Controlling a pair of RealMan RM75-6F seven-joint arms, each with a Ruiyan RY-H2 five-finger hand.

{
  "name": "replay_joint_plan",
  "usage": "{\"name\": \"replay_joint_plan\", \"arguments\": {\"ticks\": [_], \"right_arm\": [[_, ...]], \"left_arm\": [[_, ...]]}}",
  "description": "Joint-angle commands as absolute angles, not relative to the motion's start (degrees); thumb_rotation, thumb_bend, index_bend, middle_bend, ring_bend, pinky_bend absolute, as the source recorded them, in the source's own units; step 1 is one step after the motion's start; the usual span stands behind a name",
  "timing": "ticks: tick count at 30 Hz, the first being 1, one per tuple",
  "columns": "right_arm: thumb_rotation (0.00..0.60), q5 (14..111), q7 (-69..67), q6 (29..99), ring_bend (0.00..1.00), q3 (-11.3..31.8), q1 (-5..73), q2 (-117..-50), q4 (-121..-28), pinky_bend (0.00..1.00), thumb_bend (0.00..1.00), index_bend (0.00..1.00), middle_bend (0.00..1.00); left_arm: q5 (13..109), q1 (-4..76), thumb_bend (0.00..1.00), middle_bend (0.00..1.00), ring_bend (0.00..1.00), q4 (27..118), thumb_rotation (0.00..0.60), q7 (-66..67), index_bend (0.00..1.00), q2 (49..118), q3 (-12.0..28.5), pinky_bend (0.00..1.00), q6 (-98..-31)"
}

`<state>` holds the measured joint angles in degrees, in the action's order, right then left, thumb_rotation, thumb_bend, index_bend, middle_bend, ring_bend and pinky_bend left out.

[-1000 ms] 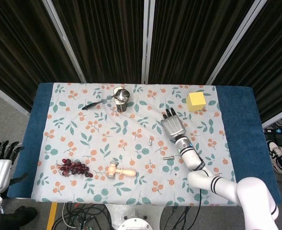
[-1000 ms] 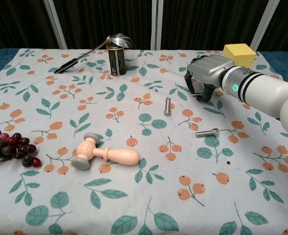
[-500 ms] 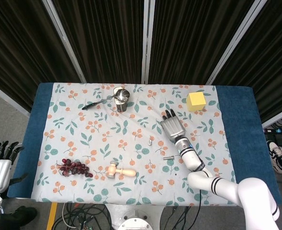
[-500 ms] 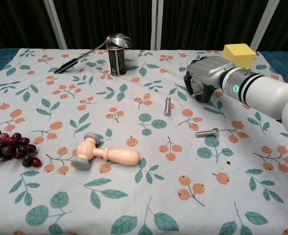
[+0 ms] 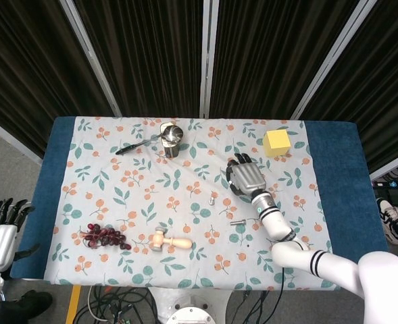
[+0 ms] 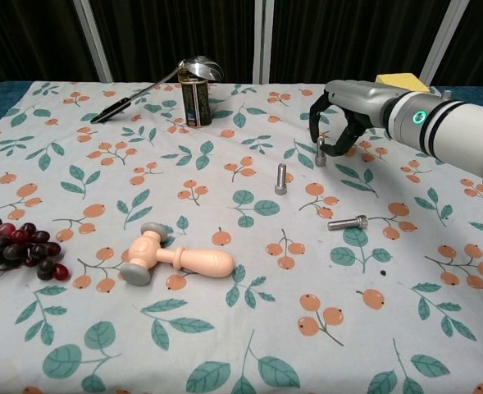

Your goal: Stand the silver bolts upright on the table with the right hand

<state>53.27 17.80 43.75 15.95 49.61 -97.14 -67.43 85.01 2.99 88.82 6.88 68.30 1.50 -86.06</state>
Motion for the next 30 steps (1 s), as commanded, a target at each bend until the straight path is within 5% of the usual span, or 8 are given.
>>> {"name": "replay_joint_plan", "arguments": {"ticks": [1, 24, 30], "right_arm": [[0.600, 53.4, 14.6, 41.9, 0.00, 16.2, 49.2, -96.8, -66.9, 0.00, 0.32, 0.55, 0.24], [0.600, 56.9, 10.3, 41.6, 0.00, 14.3, 49.2, -96.9, -65.0, 0.00, 0.32, 0.41, 0.22], [0.600, 63.6, 10.7, 49.3, 0.00, 13.1, 46.9, -92.9, -71.0, 0.00, 0.32, 0.36, 0.21]], "left_arm": [[85.0, 3.0, 0.00, 0.13, 0.00, 88.9, 0.600, 7.0, 0.23, 68.3, 1.5, 0.00, -86.1], [84.9, 2.9, 0.00, 0.13, 0.00, 89.0, 0.600, 7.1, 0.23, 68.3, 1.6, 0.00, -86.1], [85.0, 3.0, 0.00, 0.13, 0.00, 89.0, 0.600, 7.0, 0.23, 68.2, 1.6, 0.00, -86.1]]}}
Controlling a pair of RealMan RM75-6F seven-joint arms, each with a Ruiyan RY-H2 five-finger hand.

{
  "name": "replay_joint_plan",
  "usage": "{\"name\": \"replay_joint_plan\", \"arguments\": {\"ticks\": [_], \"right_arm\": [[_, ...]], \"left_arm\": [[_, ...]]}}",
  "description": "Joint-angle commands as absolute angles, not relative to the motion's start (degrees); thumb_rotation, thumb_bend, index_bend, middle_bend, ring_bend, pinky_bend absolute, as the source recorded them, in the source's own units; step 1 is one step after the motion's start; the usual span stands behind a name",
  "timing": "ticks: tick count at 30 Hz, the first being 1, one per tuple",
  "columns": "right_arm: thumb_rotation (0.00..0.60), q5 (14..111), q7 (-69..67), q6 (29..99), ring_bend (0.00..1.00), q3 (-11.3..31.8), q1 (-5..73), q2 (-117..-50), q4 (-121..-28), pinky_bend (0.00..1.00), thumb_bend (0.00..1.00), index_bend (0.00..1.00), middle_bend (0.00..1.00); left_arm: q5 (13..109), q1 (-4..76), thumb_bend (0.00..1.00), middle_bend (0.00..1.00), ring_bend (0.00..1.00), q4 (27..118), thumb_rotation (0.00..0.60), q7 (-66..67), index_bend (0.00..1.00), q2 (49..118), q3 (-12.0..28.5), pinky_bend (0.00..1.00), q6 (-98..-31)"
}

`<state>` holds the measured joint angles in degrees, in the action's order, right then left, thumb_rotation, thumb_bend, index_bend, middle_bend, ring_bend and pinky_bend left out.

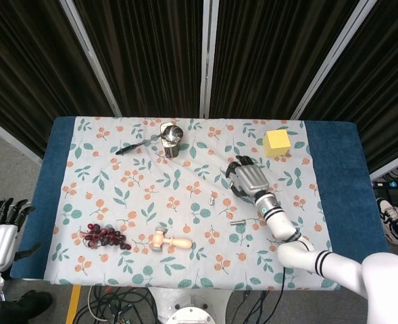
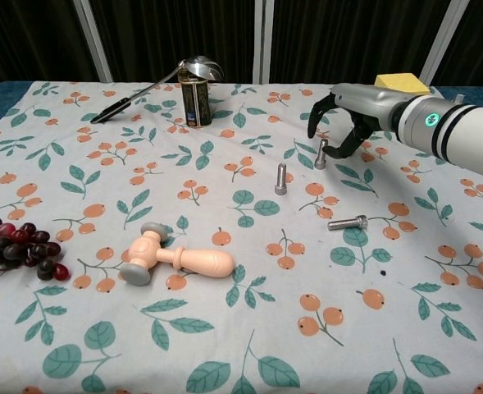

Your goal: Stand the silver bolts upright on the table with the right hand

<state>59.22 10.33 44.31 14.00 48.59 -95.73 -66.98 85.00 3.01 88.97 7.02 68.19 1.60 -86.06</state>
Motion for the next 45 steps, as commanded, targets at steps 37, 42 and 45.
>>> {"name": "replay_joint_plan", "arguments": {"ticks": [37, 42, 45], "right_arm": [[0.600, 72.6, 36.6, 56.3, 0.06, 0.8, 38.8, -92.3, -84.7, 0.13, 0.26, 0.43, 0.28], [0.600, 73.2, 36.1, 57.1, 0.06, 0.8, 38.3, -93.5, -83.6, 0.12, 0.26, 0.46, 0.27], [0.600, 73.4, 35.8, 57.2, 0.06, 0.7, 38.0, -94.2, -82.8, 0.12, 0.26, 0.47, 0.27]], "left_arm": [[86.6, 2.3, 0.00, 0.13, 0.00, 88.8, 0.600, 5.9, 0.23, 68.1, 0.7, 0.00, -87.3], [86.6, 2.2, 0.00, 0.13, 0.00, 88.5, 0.600, 5.6, 0.23, 68.2, 0.7, 0.00, -87.2], [86.6, 2.2, 0.00, 0.13, 0.00, 88.4, 0.600, 5.4, 0.23, 68.1, 0.6, 0.00, -87.2]]}}
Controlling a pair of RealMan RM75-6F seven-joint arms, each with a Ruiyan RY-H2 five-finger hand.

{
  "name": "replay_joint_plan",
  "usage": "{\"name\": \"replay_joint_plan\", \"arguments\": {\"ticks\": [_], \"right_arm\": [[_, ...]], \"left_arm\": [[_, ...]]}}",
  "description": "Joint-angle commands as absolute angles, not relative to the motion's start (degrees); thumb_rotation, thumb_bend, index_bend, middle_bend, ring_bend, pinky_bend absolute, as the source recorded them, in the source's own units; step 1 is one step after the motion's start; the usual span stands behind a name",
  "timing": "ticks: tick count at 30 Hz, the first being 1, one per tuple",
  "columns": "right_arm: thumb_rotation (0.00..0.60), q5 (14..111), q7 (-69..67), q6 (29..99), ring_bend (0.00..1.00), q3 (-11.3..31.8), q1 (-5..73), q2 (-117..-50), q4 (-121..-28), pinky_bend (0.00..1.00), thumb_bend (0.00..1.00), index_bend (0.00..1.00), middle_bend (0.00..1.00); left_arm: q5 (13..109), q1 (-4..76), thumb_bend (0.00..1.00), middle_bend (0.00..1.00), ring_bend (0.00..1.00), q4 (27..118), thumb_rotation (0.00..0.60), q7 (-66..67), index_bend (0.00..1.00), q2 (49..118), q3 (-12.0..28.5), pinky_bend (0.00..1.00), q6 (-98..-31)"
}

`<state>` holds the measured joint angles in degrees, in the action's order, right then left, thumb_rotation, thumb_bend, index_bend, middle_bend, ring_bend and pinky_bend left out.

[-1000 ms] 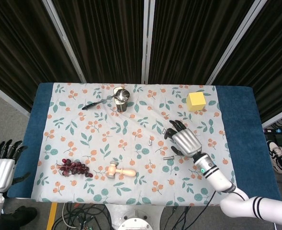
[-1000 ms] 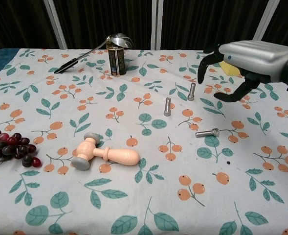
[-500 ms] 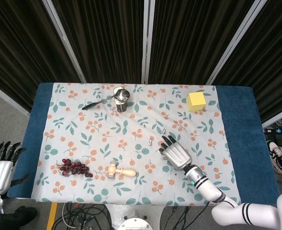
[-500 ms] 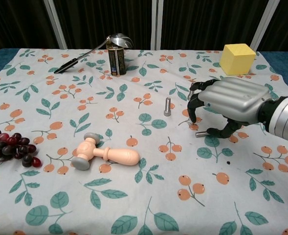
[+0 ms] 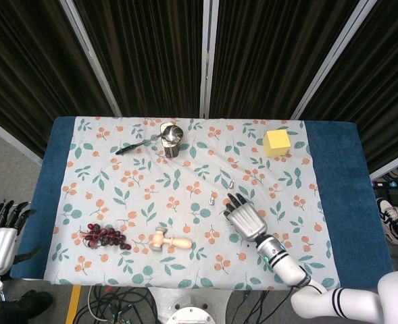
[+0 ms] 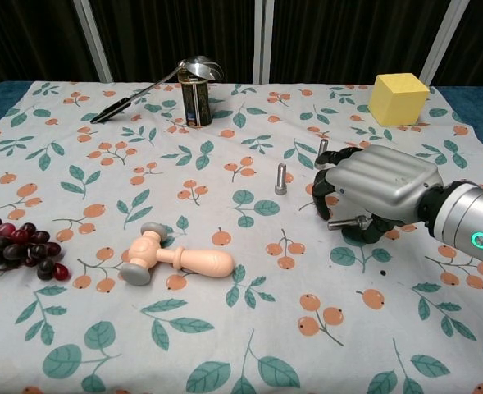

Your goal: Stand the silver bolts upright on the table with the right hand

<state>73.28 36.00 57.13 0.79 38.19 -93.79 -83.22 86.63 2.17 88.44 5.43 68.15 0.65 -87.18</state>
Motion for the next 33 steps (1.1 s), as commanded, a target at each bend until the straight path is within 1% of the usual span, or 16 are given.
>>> {"name": "replay_joint_plan", "arguments": {"ticks": [1, 6, 14, 21, 26, 33], "right_arm": [[0.600, 73.5, 35.7, 57.2, 0.06, 0.7, 38.0, -94.3, -82.6, 0.11, 0.26, 0.47, 0.27], [0.600, 73.8, 35.4, 57.3, 0.06, 0.8, 37.7, -95.0, -82.0, 0.11, 0.26, 0.48, 0.27], [0.600, 74.8, 35.5, 58.5, 0.06, 0.5, 36.8, -95.0, -82.2, 0.08, 0.26, 0.55, 0.28], [0.600, 75.2, 34.7, 59.4, 0.06, 0.5, 35.8, -94.8, -82.7, 0.08, 0.26, 0.56, 0.29], [0.600, 75.3, 31.5, 60.3, 0.06, 1.1, 34.8, -92.9, -85.8, 0.07, 0.26, 0.57, 0.30], [0.600, 73.6, 25.1, 60.0, 0.06, 3.0, 33.8, -90.1, -89.3, 0.07, 0.26, 0.57, 0.30]], "left_arm": [[86.7, 2.2, 0.00, 0.13, 0.00, 88.4, 0.600, 5.4, 0.23, 68.1, 0.6, 0.00, -87.1], [86.7, 2.2, 0.00, 0.13, 0.00, 88.2, 0.600, 5.1, 0.23, 68.1, 0.6, 0.00, -87.1], [86.9, 2.1, 0.00, 0.13, 0.00, 87.9, 0.600, 4.8, 0.23, 68.2, 0.6, 0.00, -87.1], [87.2, 2.0, 0.00, 0.13, 0.00, 87.8, 0.600, 4.6, 0.23, 68.2, 0.5, 0.00, -87.5], [87.4, 1.9, 0.00, 0.13, 0.00, 87.8, 0.600, 4.7, 0.23, 68.2, 0.5, 0.00, -87.7], [87.6, 2.0, 0.00, 0.13, 0.00, 88.1, 0.600, 5.2, 0.23, 68.2, 0.5, 0.00, -87.7]]}}
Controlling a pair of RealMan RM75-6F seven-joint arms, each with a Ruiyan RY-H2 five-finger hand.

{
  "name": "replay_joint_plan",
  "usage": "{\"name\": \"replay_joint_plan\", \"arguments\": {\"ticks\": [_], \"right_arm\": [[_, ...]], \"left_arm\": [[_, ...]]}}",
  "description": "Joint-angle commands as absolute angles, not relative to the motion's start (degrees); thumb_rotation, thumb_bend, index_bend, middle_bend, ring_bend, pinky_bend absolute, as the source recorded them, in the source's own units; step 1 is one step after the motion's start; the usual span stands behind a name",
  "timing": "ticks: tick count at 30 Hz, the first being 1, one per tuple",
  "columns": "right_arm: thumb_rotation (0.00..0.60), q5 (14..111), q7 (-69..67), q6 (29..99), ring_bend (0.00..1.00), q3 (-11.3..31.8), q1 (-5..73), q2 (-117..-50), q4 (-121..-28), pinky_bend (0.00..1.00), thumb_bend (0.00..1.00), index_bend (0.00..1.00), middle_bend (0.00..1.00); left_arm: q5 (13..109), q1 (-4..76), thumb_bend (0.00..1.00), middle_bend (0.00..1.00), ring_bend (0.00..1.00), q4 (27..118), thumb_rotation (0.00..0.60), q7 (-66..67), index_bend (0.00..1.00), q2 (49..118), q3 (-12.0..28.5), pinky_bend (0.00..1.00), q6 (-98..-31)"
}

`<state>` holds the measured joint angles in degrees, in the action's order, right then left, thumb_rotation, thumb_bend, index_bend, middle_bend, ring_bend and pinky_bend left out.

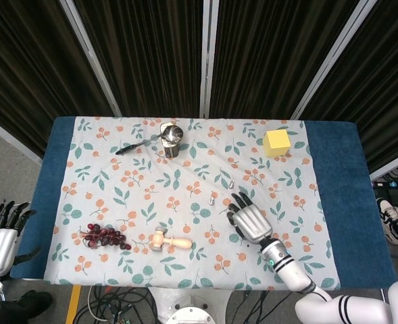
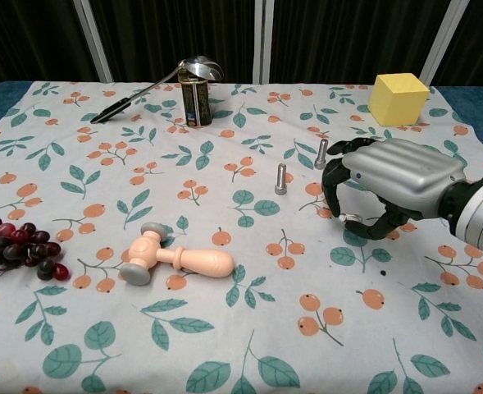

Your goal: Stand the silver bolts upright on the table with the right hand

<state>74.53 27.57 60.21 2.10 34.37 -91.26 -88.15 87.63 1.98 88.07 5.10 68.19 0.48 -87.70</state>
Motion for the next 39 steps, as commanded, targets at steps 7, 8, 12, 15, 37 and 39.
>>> {"name": "replay_joint_plan", "arguments": {"ticks": [7, 8, 12, 15, 37, 39], "right_arm": [[0.600, 73.0, 20.2, 59.8, 0.06, 3.8, 32.9, -89.5, -89.0, 0.05, 0.26, 0.58, 0.30], [0.600, 73.0, 19.6, 59.8, 0.06, 3.8, 32.9, -89.4, -88.8, 0.04, 0.26, 0.58, 0.30], [0.600, 72.8, 18.7, 58.9, 0.06, 3.9, 33.0, -89.4, -88.2, 0.03, 0.26, 0.58, 0.30], [0.600, 72.5, 18.4, 58.8, 0.06, 4.1, 32.9, -89.6, -87.6, 0.03, 0.26, 0.58, 0.29], [0.600, 73.1, 18.5, 57.9, 0.04, 4.0, 33.3, -89.2, -88.1, 0.00, 0.26, 0.46, 0.27], [0.600, 73.9, 18.6, 58.7, 0.03, 4.0, 33.1, -88.6, -88.9, 0.00, 0.26, 0.42, 0.25]], "left_arm": [[87.6, 2.0, 0.00, 0.13, 0.00, 88.4, 0.600, 5.5, 0.23, 68.1, 0.5, 0.00, -87.6], [87.5, 2.1, 0.00, 0.13, 0.00, 88.4, 0.600, 5.6, 0.23, 68.1, 0.5, 0.00, -87.5], [87.5, 2.1, 0.00, 0.13, 0.00, 88.5, 0.600, 5.7, 0.23, 68.1, 0.5, 0.00, -87.4], [87.4, 2.1, 0.00, 0.13, 0.00, 88.5, 0.600, 5.7, 0.23, 68.2, 0.5, 0.00, -87.4], [87.5, 1.9, 0.00, 0.13, 0.00, 88.4, 0.600, 5.5, 0.23, 68.2, 0.6, 0.00, -87.8], [87.6, 1.9, 0.00, 0.13, 0.00, 88.4, 0.600, 5.5, 0.23, 68.2, 0.6, 0.00, -87.8]]}}
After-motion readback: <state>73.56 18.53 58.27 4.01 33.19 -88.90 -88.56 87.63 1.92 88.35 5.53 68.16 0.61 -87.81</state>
